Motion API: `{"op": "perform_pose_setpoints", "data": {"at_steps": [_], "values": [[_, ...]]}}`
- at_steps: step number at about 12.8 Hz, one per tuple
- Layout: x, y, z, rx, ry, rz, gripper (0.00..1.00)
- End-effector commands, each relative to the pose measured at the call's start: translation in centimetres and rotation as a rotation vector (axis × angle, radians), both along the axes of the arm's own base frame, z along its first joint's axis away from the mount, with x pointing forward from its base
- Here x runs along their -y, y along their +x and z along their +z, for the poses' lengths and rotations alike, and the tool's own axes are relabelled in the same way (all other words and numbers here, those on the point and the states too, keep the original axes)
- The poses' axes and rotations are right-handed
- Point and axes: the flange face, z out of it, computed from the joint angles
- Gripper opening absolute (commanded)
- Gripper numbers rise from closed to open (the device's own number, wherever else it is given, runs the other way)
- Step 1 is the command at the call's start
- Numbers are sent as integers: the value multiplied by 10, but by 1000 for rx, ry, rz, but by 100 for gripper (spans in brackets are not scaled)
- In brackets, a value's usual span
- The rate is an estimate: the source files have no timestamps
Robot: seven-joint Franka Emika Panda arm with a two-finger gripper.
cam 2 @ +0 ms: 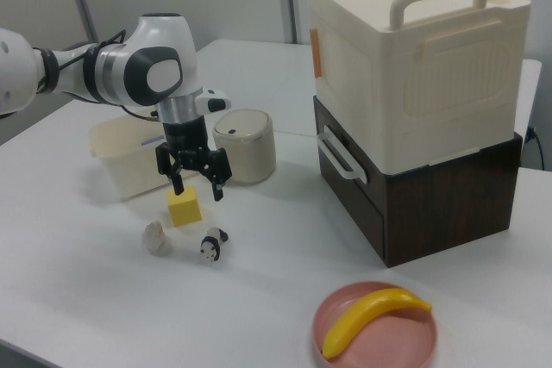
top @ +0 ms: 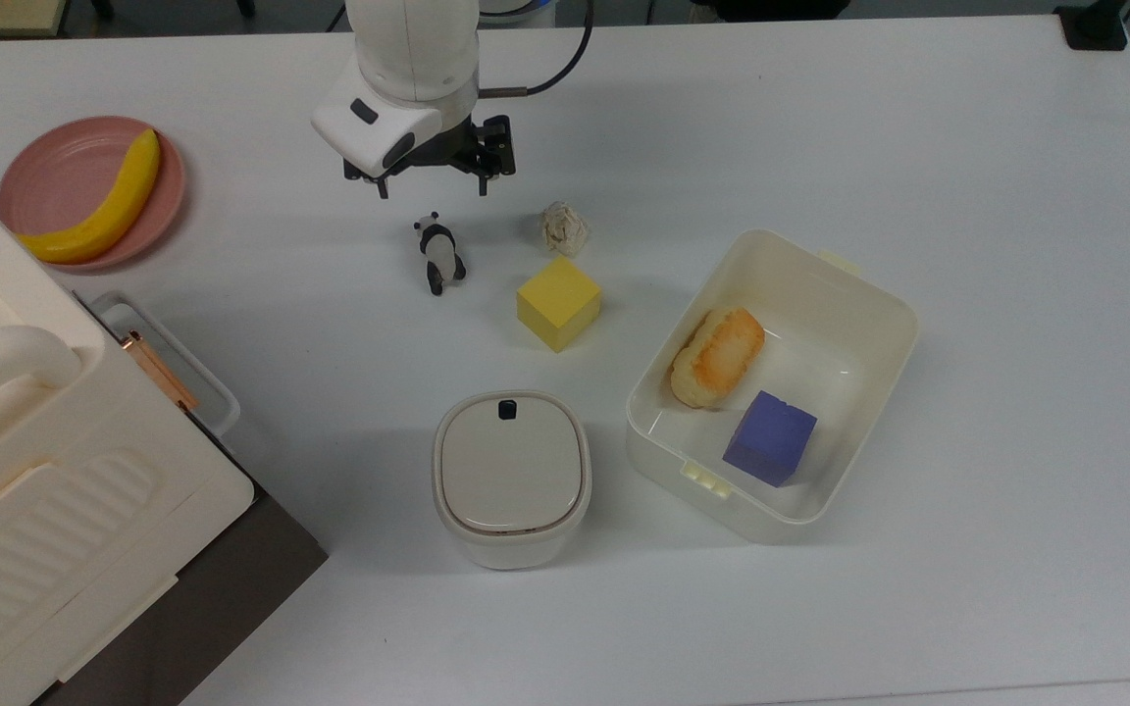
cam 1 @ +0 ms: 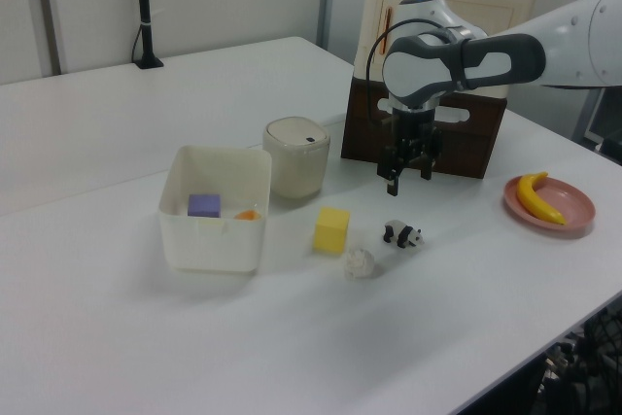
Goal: Open the trash can
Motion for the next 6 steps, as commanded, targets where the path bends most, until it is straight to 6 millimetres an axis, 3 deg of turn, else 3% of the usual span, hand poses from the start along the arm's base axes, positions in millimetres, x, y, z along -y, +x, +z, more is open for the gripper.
{"op": "perform_pose_setpoints", "data": {"at_steps": [1,4,6], "values": [[7,10,14,134,2,21,99],[3,45,43,319,33,2,79],[-3,67,57,430,70,3,45]]}}
